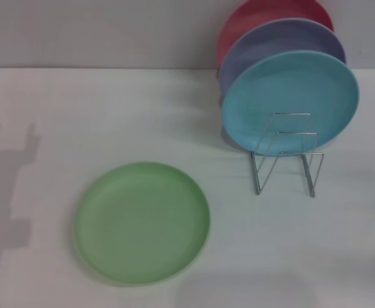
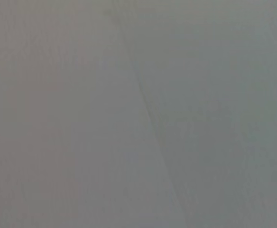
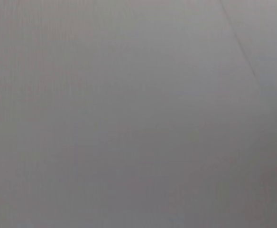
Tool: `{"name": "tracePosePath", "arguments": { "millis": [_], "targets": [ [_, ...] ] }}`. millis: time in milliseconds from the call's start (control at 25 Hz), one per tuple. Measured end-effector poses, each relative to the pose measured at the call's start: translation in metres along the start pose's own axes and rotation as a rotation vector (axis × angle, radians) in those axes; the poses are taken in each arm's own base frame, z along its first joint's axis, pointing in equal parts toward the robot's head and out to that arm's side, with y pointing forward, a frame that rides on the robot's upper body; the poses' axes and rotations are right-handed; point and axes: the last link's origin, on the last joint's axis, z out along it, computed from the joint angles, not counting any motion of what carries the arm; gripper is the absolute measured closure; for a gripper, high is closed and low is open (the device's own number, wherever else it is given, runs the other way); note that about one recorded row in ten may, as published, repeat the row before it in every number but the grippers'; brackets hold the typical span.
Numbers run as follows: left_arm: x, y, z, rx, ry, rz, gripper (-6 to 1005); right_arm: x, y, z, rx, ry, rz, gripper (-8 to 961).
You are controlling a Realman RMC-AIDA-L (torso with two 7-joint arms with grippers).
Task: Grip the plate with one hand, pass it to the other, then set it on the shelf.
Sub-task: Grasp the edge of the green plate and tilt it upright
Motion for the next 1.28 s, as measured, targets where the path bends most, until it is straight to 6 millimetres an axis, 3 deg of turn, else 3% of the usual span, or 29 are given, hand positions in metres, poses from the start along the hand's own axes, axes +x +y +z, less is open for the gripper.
{"name": "tracePosePath", "arguments": {
  "millis": [480,680,840,1080,1280],
  "targets": [
    [0.0,0.003,0.001,-0.002,-0.007,0.073,272,0.002,-0.001,-0.002,0.007,0.014,0.003,297],
    [-0.002,-0.001,0.016,0.106,-0.083,0.298,272,0.002,-0.001,-0.003,0.008,0.015,0.002,296],
    [-0.001,-0.009,0.036,0.238,-0.222,0.358,272,0.002,-0.001,-0.003,0.008,0.013,0.002,296],
    [0.012,-0.004,0.06,0.206,-0.392,0.135,271,0.001,-0.001,-0.003,0.01,0.007,0.004,297],
    [0.031,0.008,0.075,-0.055,-0.47,-0.112,272,0.001,0.0,-0.004,0.012,0.006,0.012,297]
  ]
}}
